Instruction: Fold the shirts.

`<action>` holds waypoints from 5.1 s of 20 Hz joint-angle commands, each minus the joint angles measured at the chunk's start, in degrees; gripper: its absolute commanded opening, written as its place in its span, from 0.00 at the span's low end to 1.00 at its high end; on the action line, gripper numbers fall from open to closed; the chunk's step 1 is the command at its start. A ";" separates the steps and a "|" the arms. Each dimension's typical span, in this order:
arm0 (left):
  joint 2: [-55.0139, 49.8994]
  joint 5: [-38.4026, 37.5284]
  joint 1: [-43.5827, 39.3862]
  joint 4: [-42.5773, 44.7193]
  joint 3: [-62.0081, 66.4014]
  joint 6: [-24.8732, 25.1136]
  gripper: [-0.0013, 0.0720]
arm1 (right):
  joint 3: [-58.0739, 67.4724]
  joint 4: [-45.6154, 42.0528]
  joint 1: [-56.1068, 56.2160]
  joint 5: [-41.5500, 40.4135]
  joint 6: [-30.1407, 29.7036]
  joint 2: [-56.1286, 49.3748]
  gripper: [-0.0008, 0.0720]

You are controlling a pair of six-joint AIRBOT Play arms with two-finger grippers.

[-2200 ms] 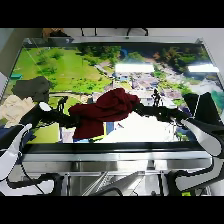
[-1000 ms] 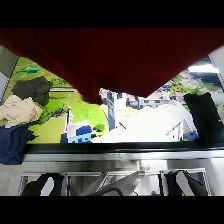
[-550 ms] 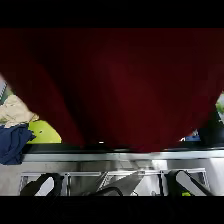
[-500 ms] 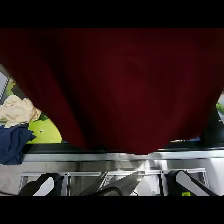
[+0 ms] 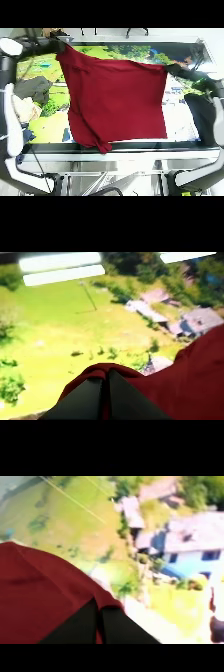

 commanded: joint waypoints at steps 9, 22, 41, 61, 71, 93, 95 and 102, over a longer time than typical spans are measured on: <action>4.70 -27.28 9.99 1.44 -8.63 -13.33 0.80 | -0.17 -25.62 -11.98 21.46 11.50 1.27 0.45; 30.14 -16.50 15.17 1.36 -72.78 -14.62 0.80 | -23.10 -37.79 -17.44 22.95 14.34 6.21 0.45; 14.71 -11.41 5.79 0.17 -56.54 -13.05 0.03 | -25.51 -35.15 -7.78 23.43 14.40 6.16 0.46; 41.07 -20.74 15.78 -5.40 -32.57 -9.84 0.03 | -4.00 -6.73 -10.05 30.45 9.62 26.27 0.04; 55.98 -17.94 29.62 -2.34 2.08 -5.75 0.03 | 15.15 -6.51 -19.26 12.04 5.79 48.72 0.04; -4.76 -17.55 9.94 0.11 -7.23 -8.57 0.03 | 13.99 -17.46 -2.89 12.90 9.20 -12.33 0.03; -7.56 -19.91 9.88 0.15 -1.75 -10.45 0.03 | 17.40 -17.99 -2.89 14.40 10.16 -12.22 0.04; -9.42 -26.32 3.78 22.43 1.79 -14.38 0.03 | 18.29 -35.89 -0.17 20.87 19.08 -11.04 0.04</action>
